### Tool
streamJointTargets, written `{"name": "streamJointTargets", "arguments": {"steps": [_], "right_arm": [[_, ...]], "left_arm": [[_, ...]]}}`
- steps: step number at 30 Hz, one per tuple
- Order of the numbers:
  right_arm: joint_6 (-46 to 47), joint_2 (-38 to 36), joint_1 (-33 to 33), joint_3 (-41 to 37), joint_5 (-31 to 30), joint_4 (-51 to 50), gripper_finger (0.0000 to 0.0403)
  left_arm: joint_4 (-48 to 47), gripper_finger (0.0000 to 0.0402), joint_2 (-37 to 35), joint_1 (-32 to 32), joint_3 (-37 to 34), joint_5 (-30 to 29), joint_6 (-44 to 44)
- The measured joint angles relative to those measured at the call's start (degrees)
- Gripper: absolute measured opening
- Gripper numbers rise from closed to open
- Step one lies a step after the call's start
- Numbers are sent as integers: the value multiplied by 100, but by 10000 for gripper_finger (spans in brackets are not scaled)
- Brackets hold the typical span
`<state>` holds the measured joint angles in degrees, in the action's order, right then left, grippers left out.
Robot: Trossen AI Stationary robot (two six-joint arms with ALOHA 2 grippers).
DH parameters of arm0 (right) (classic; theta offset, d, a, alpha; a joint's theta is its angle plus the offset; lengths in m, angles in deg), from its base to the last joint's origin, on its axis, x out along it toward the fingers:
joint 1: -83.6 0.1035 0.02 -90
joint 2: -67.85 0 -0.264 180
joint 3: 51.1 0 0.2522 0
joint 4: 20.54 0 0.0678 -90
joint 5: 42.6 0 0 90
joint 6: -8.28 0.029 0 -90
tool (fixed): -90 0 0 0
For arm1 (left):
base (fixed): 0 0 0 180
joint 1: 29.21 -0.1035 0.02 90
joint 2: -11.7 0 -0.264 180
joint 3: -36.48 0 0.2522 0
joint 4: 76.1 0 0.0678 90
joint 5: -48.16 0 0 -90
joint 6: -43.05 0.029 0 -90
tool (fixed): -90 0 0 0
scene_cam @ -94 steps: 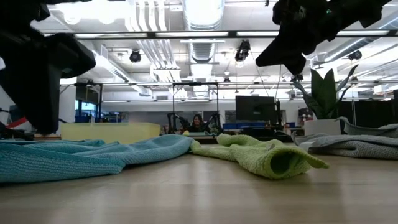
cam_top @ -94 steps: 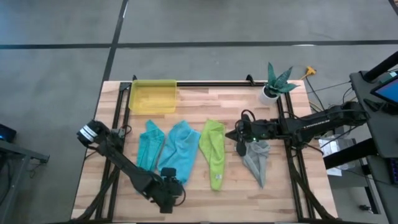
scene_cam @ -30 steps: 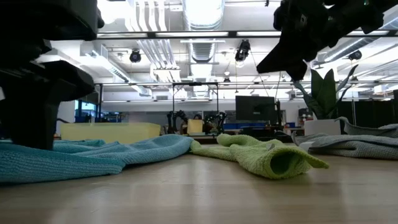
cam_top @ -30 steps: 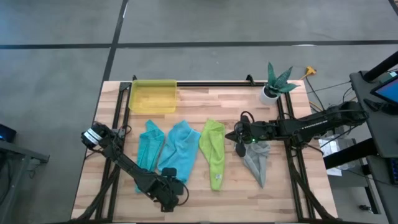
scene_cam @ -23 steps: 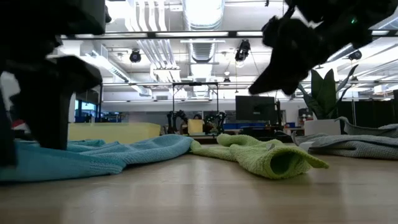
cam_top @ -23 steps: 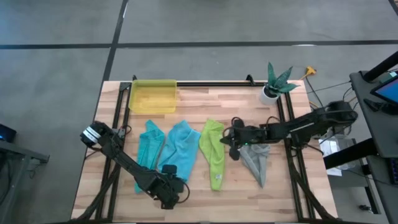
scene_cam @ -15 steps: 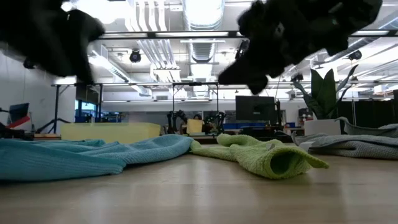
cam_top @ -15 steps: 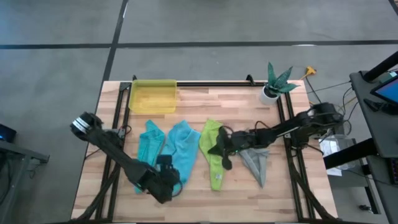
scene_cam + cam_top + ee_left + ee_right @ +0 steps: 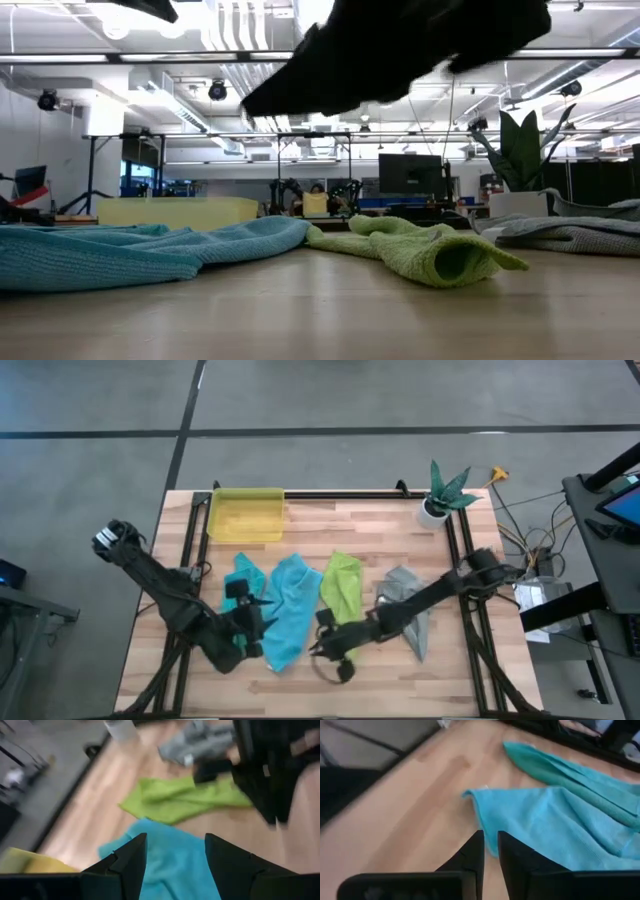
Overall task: Roll microfiber towels into tight, uniform cylinder then place into a basket
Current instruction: Roll the right light blue towel
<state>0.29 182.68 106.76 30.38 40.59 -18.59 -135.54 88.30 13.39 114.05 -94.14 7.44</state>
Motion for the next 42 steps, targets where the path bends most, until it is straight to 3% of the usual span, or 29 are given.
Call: {"name": "streamJointTargets", "arguments": {"steps": [9,15,21,29,35,38,42], "right_arm": [[-168,1466,8,2128,-249,-1687,102],[-276,1915,8,2837,-334,-1860,153],[-319,1997,8,2850,-334,-1854,168],[-596,2274,10,2846,-365,-1454,145],[-812,2233,23,2853,-612,-1471,86],[-1005,2108,95,2861,-1353,-1713,39],[-1314,1921,336,2861,-3080,-2068,11]], "left_arm": [[1067,184,-758,633,-1233,-1758,-141],[2023,184,-1069,773,-1675,-1907,208],[2246,184,-1159,877,-1842,-1896,307],[2312,184,-1041,887,-1842,-1862,305],[2294,184,-989,891,-1842,-1850,305],[2279,184,-989,891,-1842,-1798,316],[2267,184,-989,891,-1845,-1563,347]]}}
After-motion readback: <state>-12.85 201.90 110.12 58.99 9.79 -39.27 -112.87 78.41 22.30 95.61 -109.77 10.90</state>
